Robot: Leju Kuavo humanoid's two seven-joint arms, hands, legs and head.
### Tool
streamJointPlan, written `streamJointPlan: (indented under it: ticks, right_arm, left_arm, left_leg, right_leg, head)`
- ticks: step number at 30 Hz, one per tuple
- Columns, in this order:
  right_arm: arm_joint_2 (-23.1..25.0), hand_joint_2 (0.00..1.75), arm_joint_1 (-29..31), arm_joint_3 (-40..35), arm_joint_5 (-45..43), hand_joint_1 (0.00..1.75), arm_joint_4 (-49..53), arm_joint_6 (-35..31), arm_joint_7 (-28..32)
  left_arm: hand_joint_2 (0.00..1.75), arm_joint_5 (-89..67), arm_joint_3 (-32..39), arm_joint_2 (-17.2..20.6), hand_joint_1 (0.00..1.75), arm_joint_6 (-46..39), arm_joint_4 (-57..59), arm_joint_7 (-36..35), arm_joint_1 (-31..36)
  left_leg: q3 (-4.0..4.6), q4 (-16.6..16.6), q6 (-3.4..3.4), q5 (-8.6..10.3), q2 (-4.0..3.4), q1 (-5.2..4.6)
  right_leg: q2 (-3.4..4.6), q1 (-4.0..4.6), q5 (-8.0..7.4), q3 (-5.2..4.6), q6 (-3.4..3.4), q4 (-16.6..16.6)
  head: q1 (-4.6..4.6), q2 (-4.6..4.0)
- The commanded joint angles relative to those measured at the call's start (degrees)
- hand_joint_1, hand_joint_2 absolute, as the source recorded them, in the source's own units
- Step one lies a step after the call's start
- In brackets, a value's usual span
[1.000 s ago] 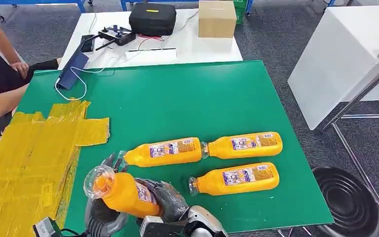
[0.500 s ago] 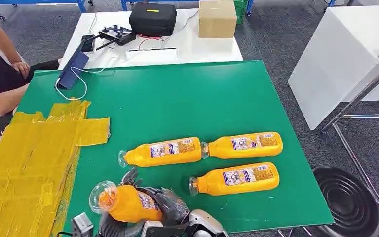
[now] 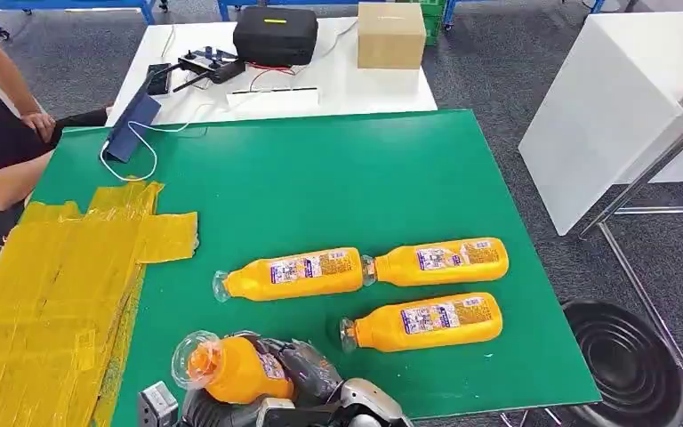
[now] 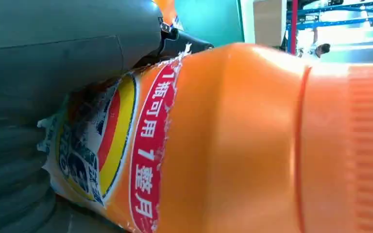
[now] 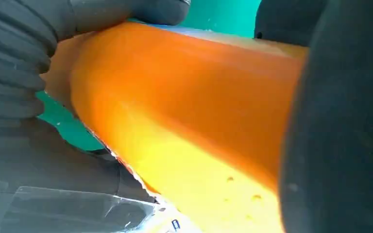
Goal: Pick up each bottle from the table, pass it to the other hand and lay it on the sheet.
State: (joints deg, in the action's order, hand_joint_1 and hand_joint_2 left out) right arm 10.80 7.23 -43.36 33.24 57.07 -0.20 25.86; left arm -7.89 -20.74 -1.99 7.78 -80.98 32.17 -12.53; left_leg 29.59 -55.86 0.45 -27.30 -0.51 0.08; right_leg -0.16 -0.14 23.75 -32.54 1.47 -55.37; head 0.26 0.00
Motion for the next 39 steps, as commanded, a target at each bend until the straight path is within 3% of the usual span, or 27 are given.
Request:
streamJointPlan:
  ticks: [1, 16, 17, 18, 19, 24, 26, 28, 29, 39]
  right_arm:
    - [-0.7, 1.75, -0.1, -2.4, 0.7, 1.75, 4.3, -0.4, -0.3]
    - [-0.8, 1.75, -0.8, -1.6, 0.7, 1.75, 5.5, -1.7, -0.7]
    - [-1.3, 1.75, -2.4, -0.6, 1.8, 0.61, 8.4, -5.1, -0.9]
    - [-2.0, 1.75, -4.0, 0.2, 2.1, 0.00, 11.8, -6.7, -0.7]
    - [-3.3, 0.00, -5.4, 0.2, 2.5, 0.00, 15.7, -6.7, -1.2]
    - [-9.4, 0.00, -14.7, 1.1, 4.9, 0.00, 38.8, -14.0, -2.6]
    - [-11.3, 0.00, -14.6, 0.8, 9.5, 0.00, 40.1, -14.5, -6.6]
    - [-11.3, 0.00, -14.2, 2.5, 9.5, 0.00, 38.6, -15.4, -7.5]
    - [-11.3, 0.00, -13.5, 3.8, 9.1, 0.00, 38.0, -15.5, -8.1]
    - [-11.0, 0.00, -12.9, 2.8, 9.7, 0.00, 36.4, -14.1, -7.6]
  left_arm:
    - [1.75, 2.3, 3.0, -4.7, 1.75, 4.3, -1.1, -0.1, -1.2]
    - [1.75, 2.9, 4.5, -5.6, 1.75, 4.6, -1.9, 0.1, -1.6]
    - [1.75, 3.4, 7.3, -7.0, 1.75, 3.7, -4.1, 0.0, -2.6]
    - [1.75, 3.3, 9.0, -7.5, 1.75, 2.7, -6.9, -0.2, -3.4]
    - [1.75, 3.4, 10.9, -7.5, 1.75, 1.5, -10.6, -0.5, -4.4]
    - [1.75, -7.9, 22.3, -7.9, 1.75, -6.3, -27.9, -2.6, -6.4]
    - [1.75, -14.7, 24.7, -8.2, 1.75, -11.2, -30.8, -3.2, -5.7]
    - [1.75, -25.8, 27.5, -8.1, 1.75, -21.5, -31.2, -4.8, -3.3]
    - [1.75, -31.0, 29.9, -8.4, 1.75, -30.9, -30.7, -4.0, -2.1]
    - [1.75, -33.3, 31.7, -9.8, 1.75, -37.8, -30.4, -0.4, -4.8]
  left_leg:
    - [0.01, -0.1, 0.00, -0.06, 0.02, 0.01]
    - [-0.02, 0.0, -0.04, -0.07, 0.08, 0.05]
    - [-0.02, 0.0, -0.03, -0.06, 0.07, 0.04]
    - [0.03, 0.0, -0.02, -0.05, 0.07, 0.02]
    - [0.09, -0.1, -0.01, -0.03, 0.06, 0.02]
    - [0.27, -0.2, -0.01, -0.10, 0.16, 0.07]
    - [0.22, -0.3, -0.05, -0.24, 0.25, 0.14]
    - [0.23, -0.2, -0.04, -0.12, 0.18, 0.09]
    - [0.24, -0.1, -0.02, -0.06, 0.11, 0.08]
    - [0.11, 0.0, -0.01, -0.03, 0.04, 0.01]
  right_leg:
    - [0.02, 0.01, 0.05, 0.00, 0.02, 0.0]
    - [-0.02, 0.04, 0.06, 0.04, -0.01, 0.0]
    - [-0.02, 0.03, 0.05, 0.03, 0.00, 0.0]
    - [-0.03, 0.02, 0.04, -0.02, 0.00, 0.0]
    - [-0.03, 0.02, 0.02, -0.08, 0.01, 0.0]
    - [-0.13, 0.08, 0.10, -0.22, 0.00, -0.1]
    - [-0.19, 0.14, 0.25, -0.15, -0.01, -0.2]
    - [-0.13, 0.10, 0.11, -0.17, -0.01, -0.1]
    - [-0.08, 0.08, 0.03, -0.19, -0.01, 0.0]
    - [-0.02, 0.04, 0.03, -0.12, 0.01, 0.0]
  head:
    - [0.00, 0.00]
    - [0.00, 0.00]
    - [0.00, 0.02]
    - [0.00, 0.00]
    - [-0.02, 0.00]
    - [0.00, 0.00]
    - [-0.02, 0.00]
    - [0.02, 0.02]
    - [0.02, 0.00]
    - [0.00, 0.00]
